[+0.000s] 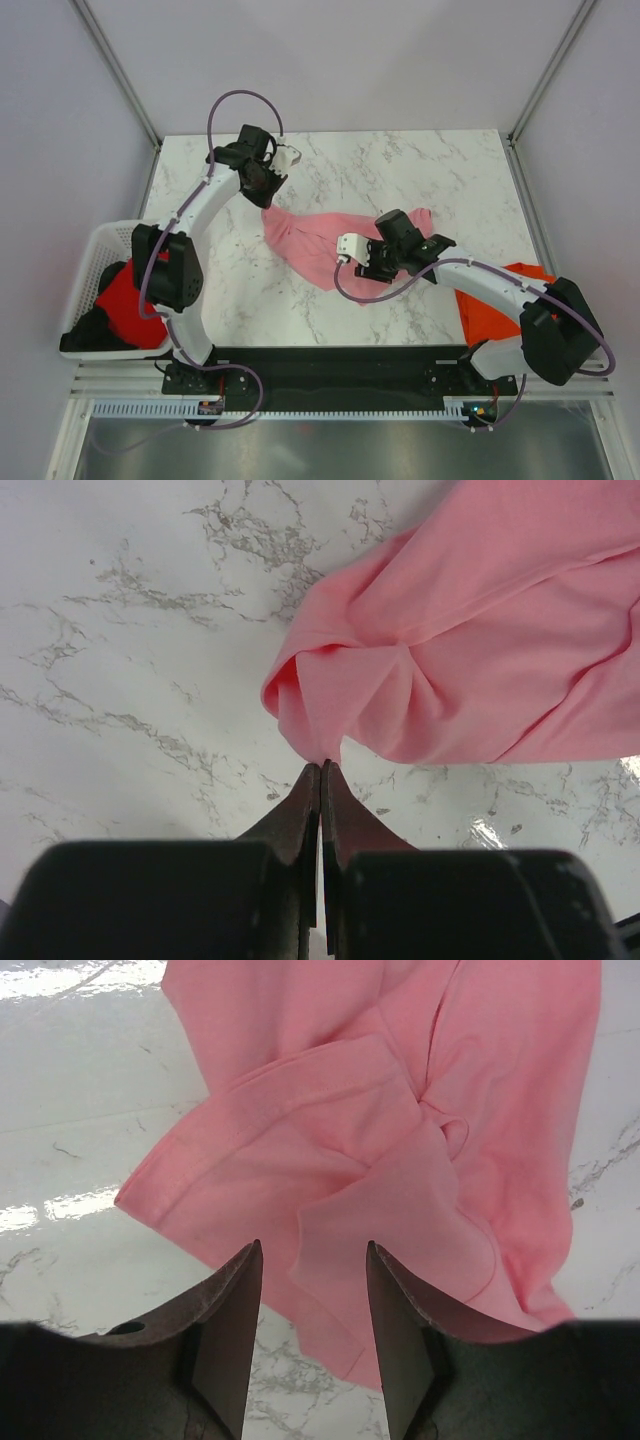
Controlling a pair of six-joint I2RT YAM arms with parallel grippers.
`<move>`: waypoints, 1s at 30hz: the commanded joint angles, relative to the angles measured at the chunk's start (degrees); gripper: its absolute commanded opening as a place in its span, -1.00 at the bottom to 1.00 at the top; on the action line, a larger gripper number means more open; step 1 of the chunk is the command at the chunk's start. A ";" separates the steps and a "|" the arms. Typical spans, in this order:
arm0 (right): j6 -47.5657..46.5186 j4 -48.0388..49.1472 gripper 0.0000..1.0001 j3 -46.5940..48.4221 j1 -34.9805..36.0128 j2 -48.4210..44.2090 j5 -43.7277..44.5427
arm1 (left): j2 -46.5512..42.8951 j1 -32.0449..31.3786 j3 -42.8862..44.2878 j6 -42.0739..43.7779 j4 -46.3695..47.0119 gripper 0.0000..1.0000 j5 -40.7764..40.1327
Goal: Fold and stack the t-shirts
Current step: Flatten the tshirt out
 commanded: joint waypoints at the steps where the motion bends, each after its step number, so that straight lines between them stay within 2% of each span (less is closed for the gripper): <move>1: -1.56 3.90 0.08 -0.47 0.89 1.89 2.33 | -3.43 0.29 -0.21 -1.45 0.95 -0.95 -0.02; 8: -1.65 5.22 -0.03 1.02 1.15 6.03 6.11 | -4.92 0.82 -1.53 -1.10 1.04 -0.96 -0.90; 11: -1.39 5.40 -0.26 1.46 1.15 6.56 8.13 | -4.92 1.25 -1.62 -1.10 1.13 -0.95 -0.99; 12: -1.39 5.49 -0.43 1.46 1.15 6.82 8.92 | -5.01 1.26 -1.53 -1.01 1.13 -0.95 -0.99; 14: -1.21 5.49 -0.60 1.29 1.24 7.00 9.54 | -4.75 1.26 -1.27 -1.01 1.30 -0.95 -1.08; 15: -1.12 5.49 -0.81 1.29 1.15 7.08 9.98 | -4.66 1.34 -1.18 -1.10 1.22 -0.96 -1.08; 17: -0.51 5.58 -1.00 1.37 1.24 6.56 10.42 | -4.48 1.34 -0.83 -1.10 1.21 -0.95 -0.99; 20: -0.77 5.58 -1.00 2.78 0.89 4.54 14.19 | -4.57 1.34 -0.74 -1.01 1.13 -0.95 -0.99; 24: -2.88 5.49 -1.00 6.81 -5.15 2.08 15.26 | -4.83 1.34 -1.27 -1.10 1.21 -0.96 -0.73; 30: -4.55 5.49 -1.00 13.75 -14.82 8.73 13.50 | -4.75 1.34 -0.92 -0.75 1.30 -0.96 -0.55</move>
